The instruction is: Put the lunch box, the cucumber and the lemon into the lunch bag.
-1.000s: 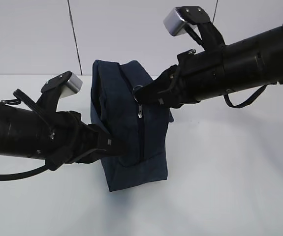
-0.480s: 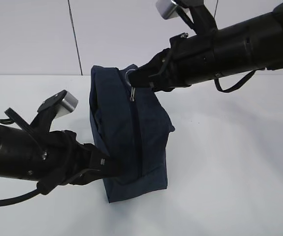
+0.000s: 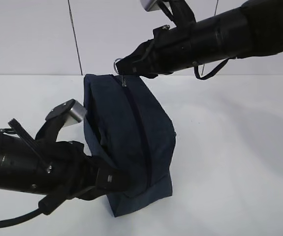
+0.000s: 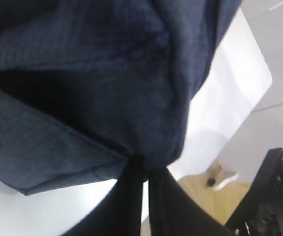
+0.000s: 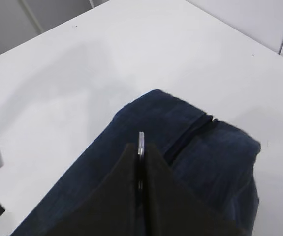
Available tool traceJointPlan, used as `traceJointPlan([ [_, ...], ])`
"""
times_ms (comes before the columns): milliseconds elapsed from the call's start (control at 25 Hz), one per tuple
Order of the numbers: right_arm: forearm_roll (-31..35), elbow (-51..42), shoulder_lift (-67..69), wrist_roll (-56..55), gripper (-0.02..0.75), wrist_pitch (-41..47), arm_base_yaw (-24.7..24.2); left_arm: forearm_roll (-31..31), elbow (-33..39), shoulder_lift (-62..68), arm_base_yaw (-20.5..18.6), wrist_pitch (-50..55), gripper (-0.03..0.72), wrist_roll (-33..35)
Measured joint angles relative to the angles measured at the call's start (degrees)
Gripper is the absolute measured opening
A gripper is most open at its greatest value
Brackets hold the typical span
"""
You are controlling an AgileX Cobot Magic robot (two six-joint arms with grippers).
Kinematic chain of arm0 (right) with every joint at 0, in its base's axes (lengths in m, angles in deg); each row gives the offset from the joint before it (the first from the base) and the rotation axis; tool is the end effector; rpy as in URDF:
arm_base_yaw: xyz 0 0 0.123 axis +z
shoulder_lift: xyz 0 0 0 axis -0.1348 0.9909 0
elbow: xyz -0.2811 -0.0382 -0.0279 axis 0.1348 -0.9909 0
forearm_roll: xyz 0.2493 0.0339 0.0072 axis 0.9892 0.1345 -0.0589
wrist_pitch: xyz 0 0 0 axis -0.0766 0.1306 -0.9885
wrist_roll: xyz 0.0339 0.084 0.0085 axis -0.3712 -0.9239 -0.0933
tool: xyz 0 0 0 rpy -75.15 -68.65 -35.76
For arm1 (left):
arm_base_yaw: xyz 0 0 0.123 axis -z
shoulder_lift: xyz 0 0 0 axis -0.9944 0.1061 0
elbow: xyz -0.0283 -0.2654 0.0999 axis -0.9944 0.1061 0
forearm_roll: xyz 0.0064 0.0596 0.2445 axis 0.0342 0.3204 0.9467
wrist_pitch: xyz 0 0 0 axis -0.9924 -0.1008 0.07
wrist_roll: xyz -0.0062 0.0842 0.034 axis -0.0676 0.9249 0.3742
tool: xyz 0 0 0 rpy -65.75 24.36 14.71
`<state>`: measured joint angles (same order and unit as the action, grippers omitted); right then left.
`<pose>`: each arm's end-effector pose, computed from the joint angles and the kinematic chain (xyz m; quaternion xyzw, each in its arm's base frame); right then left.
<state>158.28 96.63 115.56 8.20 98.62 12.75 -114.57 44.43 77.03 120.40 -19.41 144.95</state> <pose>0.3548 0.1905 0.2766 -0.3738 0.7599 0.3093 0.4327 0.1922 -0.1980 0.1724 0.1752 0.8765 -0.3996 0.2035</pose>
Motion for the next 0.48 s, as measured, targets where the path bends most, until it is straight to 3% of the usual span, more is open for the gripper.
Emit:
traceJointPlan([
  [200, 0.0, 4.22, 3.78, 0.0, 0.008, 0.13, 0.0, -0.36, 0.0, 0.0, 2.29, -0.92, -0.007, 0.0],
  [480, 0.0, 10.01, 8.48, 0.0, 0.008, 0.38, 0.0, -1.64, 2.78, -0.55, 2.53, -1.05, -0.007, -0.77],
])
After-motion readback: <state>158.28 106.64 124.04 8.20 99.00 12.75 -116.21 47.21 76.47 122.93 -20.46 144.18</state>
